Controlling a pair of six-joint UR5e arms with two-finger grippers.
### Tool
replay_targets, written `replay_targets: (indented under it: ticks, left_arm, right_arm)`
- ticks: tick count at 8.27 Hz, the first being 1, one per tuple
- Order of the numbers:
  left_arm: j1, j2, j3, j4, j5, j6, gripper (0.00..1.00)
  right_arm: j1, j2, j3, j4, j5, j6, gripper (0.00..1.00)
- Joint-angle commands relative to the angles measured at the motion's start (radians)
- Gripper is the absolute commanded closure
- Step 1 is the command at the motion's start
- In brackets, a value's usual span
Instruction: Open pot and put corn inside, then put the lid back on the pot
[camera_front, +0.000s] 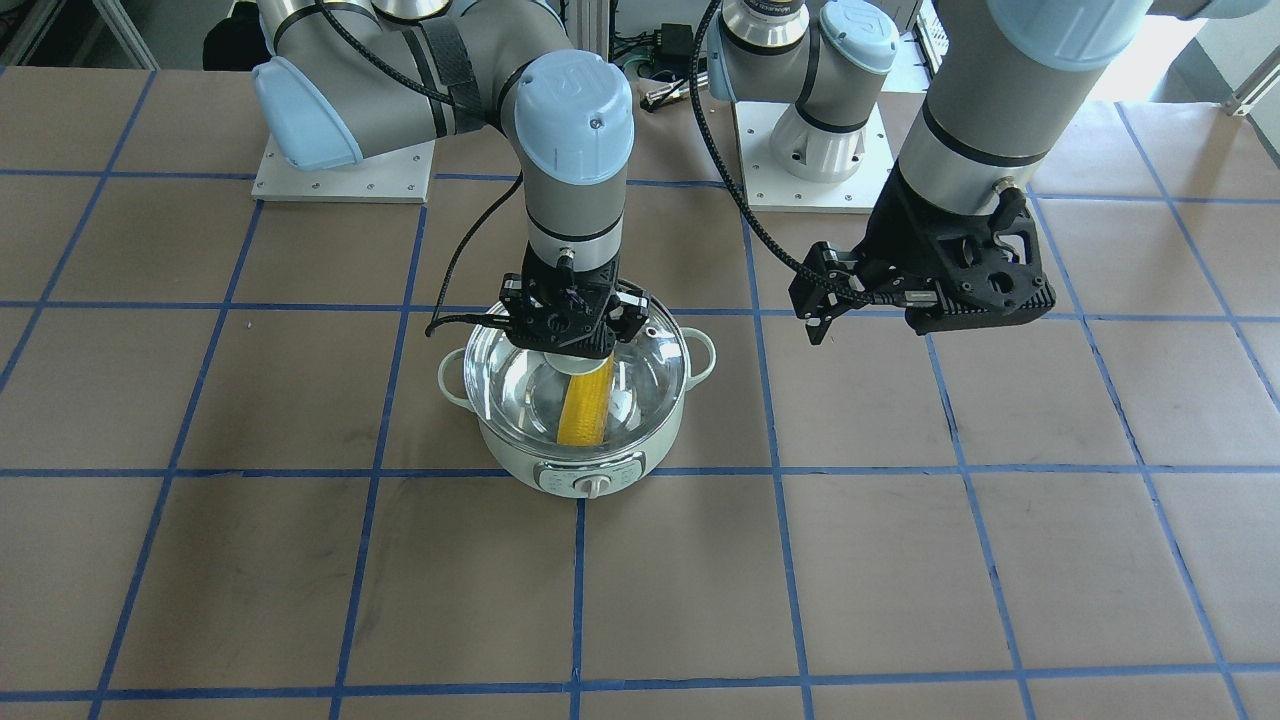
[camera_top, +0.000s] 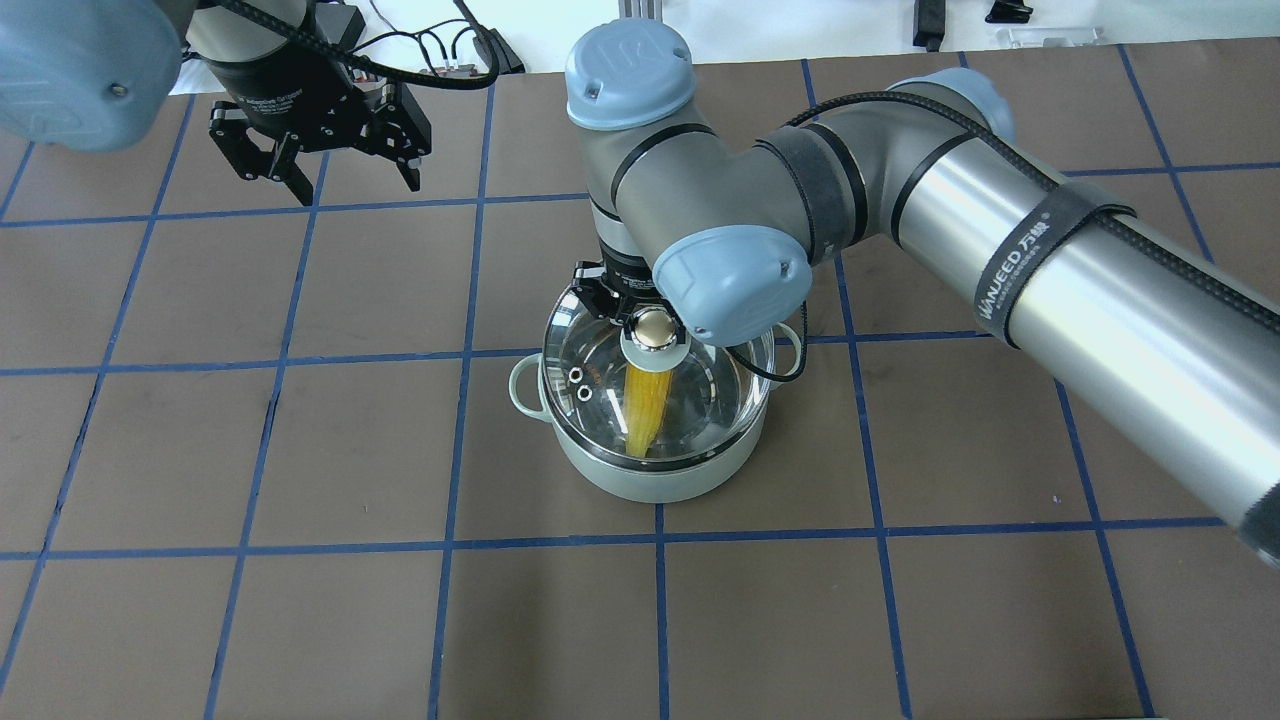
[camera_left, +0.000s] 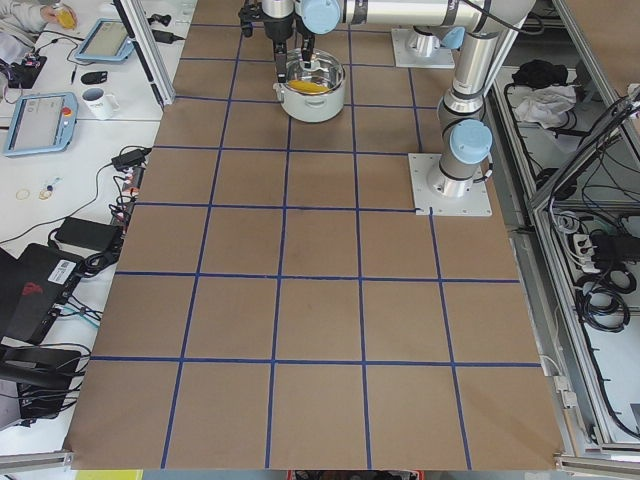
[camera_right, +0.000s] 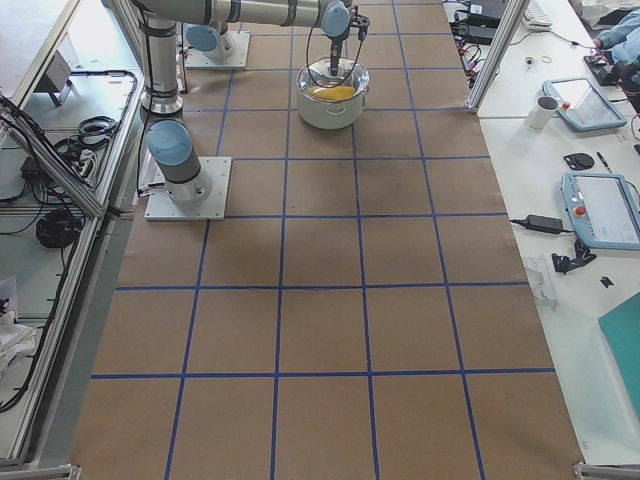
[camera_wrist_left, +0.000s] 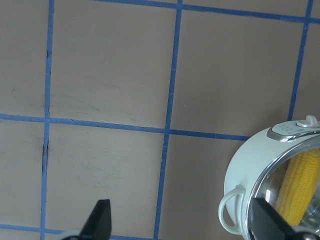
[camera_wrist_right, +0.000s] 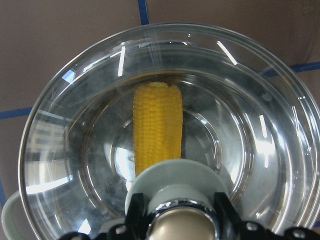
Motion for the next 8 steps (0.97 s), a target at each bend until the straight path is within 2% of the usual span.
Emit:
replay_targets:
  ticks: [1, 4, 6, 8]
  left_arm:
    - [0.0, -0.003, -0.002, 0.001, -0.001, -0.005, 0.0]
    - [0.0, 0.0, -0.002, 0.002, 0.004, 0.0, 0.0]
    - [-0.003, 0.0, -0.002, 0.005, 0.08, -0.002, 0.0]
    - [-0.003, 0.0, -0.002, 0.005, 0.082, -0.002, 0.0]
  right_arm:
    - [0.0, -0.001, 0.0, 0.004, 0.004, 0.001, 0.74]
    - [0.0, -0.006, -0.006, 0.012, 0.004, -0.002, 0.74]
    - [0.0, -0.006, -0.006, 0.015, 0.006, -0.002, 0.74]
    - [0.0, -0.003, -0.006, 0.044, 0.023, -0.004, 0.74]
